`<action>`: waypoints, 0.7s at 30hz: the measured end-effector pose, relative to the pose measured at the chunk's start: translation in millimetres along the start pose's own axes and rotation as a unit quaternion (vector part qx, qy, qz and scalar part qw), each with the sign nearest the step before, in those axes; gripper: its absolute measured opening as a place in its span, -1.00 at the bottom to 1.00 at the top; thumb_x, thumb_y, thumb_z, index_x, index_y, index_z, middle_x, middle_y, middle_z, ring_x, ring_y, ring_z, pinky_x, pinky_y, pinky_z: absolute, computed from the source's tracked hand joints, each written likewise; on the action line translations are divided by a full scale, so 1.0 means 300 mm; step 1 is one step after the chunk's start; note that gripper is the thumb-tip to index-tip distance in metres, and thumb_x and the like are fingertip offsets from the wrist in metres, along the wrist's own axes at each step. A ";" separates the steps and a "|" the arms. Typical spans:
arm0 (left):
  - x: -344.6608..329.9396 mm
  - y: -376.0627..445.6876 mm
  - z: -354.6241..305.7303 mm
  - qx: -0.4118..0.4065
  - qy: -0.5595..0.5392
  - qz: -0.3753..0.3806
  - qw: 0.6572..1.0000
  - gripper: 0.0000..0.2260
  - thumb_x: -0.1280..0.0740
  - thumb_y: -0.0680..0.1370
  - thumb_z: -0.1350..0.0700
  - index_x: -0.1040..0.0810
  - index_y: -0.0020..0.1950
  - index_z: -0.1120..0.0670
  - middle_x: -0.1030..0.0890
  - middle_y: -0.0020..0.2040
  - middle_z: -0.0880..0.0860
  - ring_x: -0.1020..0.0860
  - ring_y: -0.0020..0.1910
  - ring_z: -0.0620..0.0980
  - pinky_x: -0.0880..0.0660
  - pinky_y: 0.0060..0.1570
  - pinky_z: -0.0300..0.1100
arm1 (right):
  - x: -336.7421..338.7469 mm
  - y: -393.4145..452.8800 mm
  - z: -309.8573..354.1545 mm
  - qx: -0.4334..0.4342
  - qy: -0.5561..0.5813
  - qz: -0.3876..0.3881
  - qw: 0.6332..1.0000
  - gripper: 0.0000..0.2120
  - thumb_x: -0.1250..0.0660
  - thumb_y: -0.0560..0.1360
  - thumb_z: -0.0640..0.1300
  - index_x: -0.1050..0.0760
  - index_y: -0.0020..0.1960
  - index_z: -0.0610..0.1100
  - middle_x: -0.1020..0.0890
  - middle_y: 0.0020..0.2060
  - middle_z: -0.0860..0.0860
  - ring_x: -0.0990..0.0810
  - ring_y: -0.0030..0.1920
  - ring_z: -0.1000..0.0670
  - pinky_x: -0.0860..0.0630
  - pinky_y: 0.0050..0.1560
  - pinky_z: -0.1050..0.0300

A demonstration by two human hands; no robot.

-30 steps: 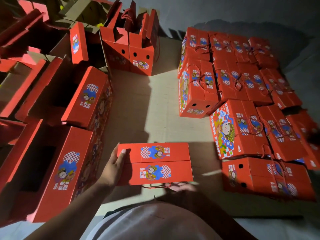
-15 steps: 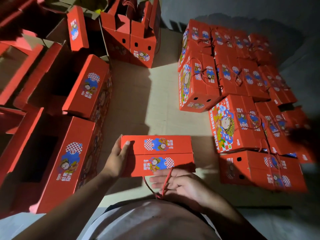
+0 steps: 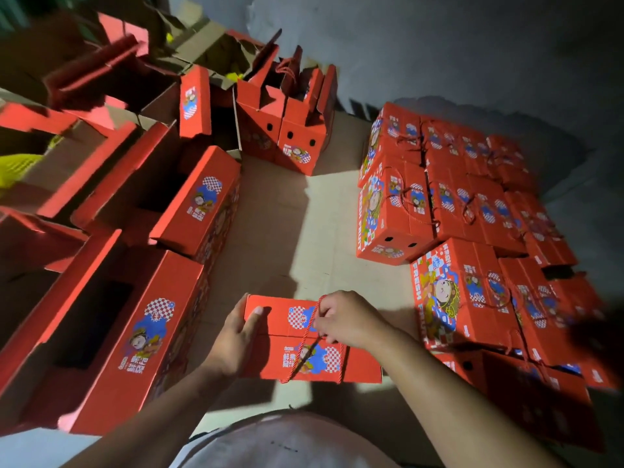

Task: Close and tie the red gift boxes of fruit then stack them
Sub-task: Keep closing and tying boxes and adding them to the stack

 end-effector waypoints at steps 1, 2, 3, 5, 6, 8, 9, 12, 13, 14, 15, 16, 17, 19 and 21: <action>-0.002 -0.001 0.001 -0.001 0.002 -0.001 1.000 -0.50 -0.24 0.70 0.06 -0.45 -0.09 -0.63 -0.52 -0.17 -0.61 -0.47 -0.16 -0.65 -0.31 -0.17 -0.70 | 0.006 0.006 0.006 0.022 -0.057 -0.032 0.998 -0.90 -0.35 0.40 0.03 -0.58 -0.23 0.02 -0.67 -0.41 0.11 -0.67 -0.38 0.11 -0.64 -0.22 0.08; 0.002 0.003 0.015 0.004 0.009 -0.007 1.000 -0.52 -0.24 0.70 0.06 -0.47 -0.08 -0.60 -0.52 -0.16 -0.61 -0.47 -0.14 -0.64 -0.30 -0.16 -0.70 | 0.013 0.010 0.010 0.040 -0.112 -0.071 0.990 -0.85 -0.35 0.38 0.07 -0.56 -0.26 0.01 -0.63 -0.43 0.10 -0.63 -0.39 0.09 -0.59 -0.28 0.13; 0.006 0.008 0.021 0.011 0.010 -0.015 1.000 -0.59 -0.25 0.70 0.06 -0.51 -0.03 -0.53 -0.54 -0.14 -0.59 -0.49 -0.11 -0.62 -0.31 -0.14 -0.70 | 0.012 0.014 0.012 0.052 -0.151 -0.106 0.981 -0.80 -0.35 0.38 0.09 -0.53 -0.28 -0.03 -0.59 -0.44 0.08 -0.58 -0.40 0.07 -0.53 -0.34 0.15; 0.017 0.016 0.055 0.029 0.000 -0.029 0.999 -0.82 -0.26 0.69 0.00 -0.52 0.20 -0.29 -0.61 0.01 -0.45 -0.53 0.02 -0.50 -0.31 -0.01 -0.65 | -0.002 0.032 0.003 0.058 -0.167 -0.138 0.974 -0.68 -0.33 0.39 0.12 -0.44 -0.31 -0.13 -0.53 -0.46 0.00 -0.50 -0.42 0.00 -0.45 -0.39 0.11; 0.019 0.024 0.073 0.040 0.000 -0.029 0.999 -0.78 -0.26 0.68 -0.04 -0.47 0.34 -0.19 -0.59 0.11 -0.36 -0.52 0.09 -0.48 -0.29 0.04 -0.64 | -0.007 0.042 -0.003 0.050 -0.143 -0.141 0.978 -0.64 -0.33 0.40 0.13 -0.41 -0.31 -0.16 -0.53 -0.46 -0.03 -0.50 -0.42 -0.04 -0.47 -0.39 0.07; 0.027 0.027 0.078 0.038 0.014 -0.028 0.999 -0.63 -0.27 0.66 -0.12 -0.37 0.46 -0.11 -0.52 0.18 -0.34 -0.46 0.13 -0.55 -0.30 0.09 -0.64 | 0.009 0.063 -0.008 0.026 -0.044 -0.148 0.988 -0.61 -0.35 0.39 0.16 -0.43 -0.33 -0.17 -0.56 -0.49 -0.02 -0.52 -0.42 -0.06 -0.49 -0.36 0.04; 0.029 0.027 0.078 0.035 0.022 -0.028 0.999 -0.63 -0.26 0.64 -0.16 -0.39 0.43 -0.14 -0.54 0.18 -0.35 -0.47 0.16 -0.52 -0.33 0.17 -0.59 | 0.028 0.075 -0.008 0.019 0.000 -0.165 0.986 -0.61 -0.37 0.37 0.18 -0.45 -0.34 -0.14 -0.54 -0.52 0.04 -0.50 -0.44 -0.02 -0.47 -0.36 0.07; 0.029 0.031 0.097 0.045 0.036 -0.027 0.998 -0.44 -0.24 0.59 -0.27 -0.36 0.53 -0.06 -0.52 0.38 -0.15 -0.48 0.37 -0.16 -0.32 0.49 -0.10 | 0.088 0.095 0.010 0.017 -0.071 -0.222 0.972 -0.65 -0.44 0.31 0.25 -0.47 -0.28 -0.02 -0.55 -0.44 0.11 -0.54 -0.34 0.03 -0.47 -0.31 0.11; 0.029 0.033 0.102 0.048 0.038 -0.029 0.998 -0.40 -0.23 0.59 -0.28 -0.33 0.55 -0.02 -0.51 0.41 -0.06 -0.47 0.40 -0.08 -0.30 0.50 0.00 | 0.091 0.100 0.014 0.021 -0.108 -0.218 0.970 -0.68 -0.44 0.33 0.25 -0.49 -0.20 0.03 -0.60 -0.32 0.12 -0.59 -0.23 0.01 -0.51 -0.23 0.10; 0.029 0.035 0.105 0.048 0.038 -0.029 0.998 -0.39 -0.23 0.59 -0.29 -0.32 0.56 -0.01 -0.52 0.42 -0.01 -0.47 0.41 -0.04 -0.30 0.50 0.04 | 0.082 0.114 0.012 0.022 -0.136 -0.196 0.971 -0.70 -0.41 0.38 0.26 -0.51 -0.06 0.07 -0.64 -0.15 0.12 -0.62 -0.08 -0.01 -0.55 -0.10 0.08; 0.029 0.036 0.106 0.051 0.034 -0.028 0.998 -0.38 -0.23 0.59 -0.31 -0.32 0.56 -0.02 -0.52 0.41 0.02 -0.47 0.41 -0.01 -0.31 0.50 0.06 | 0.064 0.134 0.001 0.009 -0.155 -0.151 0.976 -0.64 -0.35 0.45 0.27 -0.50 0.13 0.09 -0.65 0.05 0.07 -0.62 0.08 -0.06 -0.55 0.05 0.03; 0.030 0.035 0.105 0.054 0.032 -0.026 0.998 -0.35 -0.23 0.58 -0.35 -0.32 0.56 -0.03 -0.53 0.41 0.04 -0.48 0.41 0.02 -0.31 0.49 0.07 | 0.043 0.156 -0.018 -0.020 -0.162 -0.088 0.983 -0.50 -0.27 0.51 0.29 -0.43 0.34 0.05 -0.61 0.23 -0.01 -0.58 0.23 -0.11 -0.51 0.19 -0.01; 0.032 0.036 0.106 0.055 0.032 -0.026 0.998 -0.31 -0.22 0.55 -0.40 -0.31 0.56 -0.04 -0.51 0.43 0.04 -0.47 0.42 0.02 -0.31 0.50 0.06 | 0.022 0.176 -0.041 -0.061 -0.151 -0.019 0.987 -0.39 -0.18 0.55 0.31 -0.33 0.48 0.00 -0.53 0.37 -0.08 -0.51 0.36 -0.15 -0.45 0.29 -0.03; 0.035 0.033 0.109 0.053 0.051 -0.027 0.997 -0.22 -0.18 0.48 -0.47 -0.28 0.58 -0.06 -0.44 0.48 -0.05 -0.41 0.45 -0.08 -0.27 0.51 -0.04 | -0.013 0.202 -0.069 -0.115 -0.097 0.093 0.984 -0.29 -0.07 0.60 0.34 -0.20 0.60 -0.06 -0.35 0.56 -0.11 -0.34 0.52 -0.16 -0.29 0.42 -0.02; 0.039 0.034 0.112 0.047 0.067 -0.030 0.996 -0.23 -0.16 0.50 -0.47 -0.26 0.59 -0.06 -0.39 0.50 -0.08 -0.37 0.46 -0.13 -0.24 0.51 -0.10 | -0.017 0.221 -0.067 -0.109 -0.053 0.131 0.984 -0.34 -0.12 0.63 0.26 -0.21 0.62 -0.06 -0.31 0.58 -0.08 -0.34 0.53 -0.10 -0.27 0.43 0.04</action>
Point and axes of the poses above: each hand's wrist, its own y-axis towards the middle knuckle, its own x-axis out of the back of the hand, z = x × y, the point moved 5 cm from there along y, towards the middle knuckle
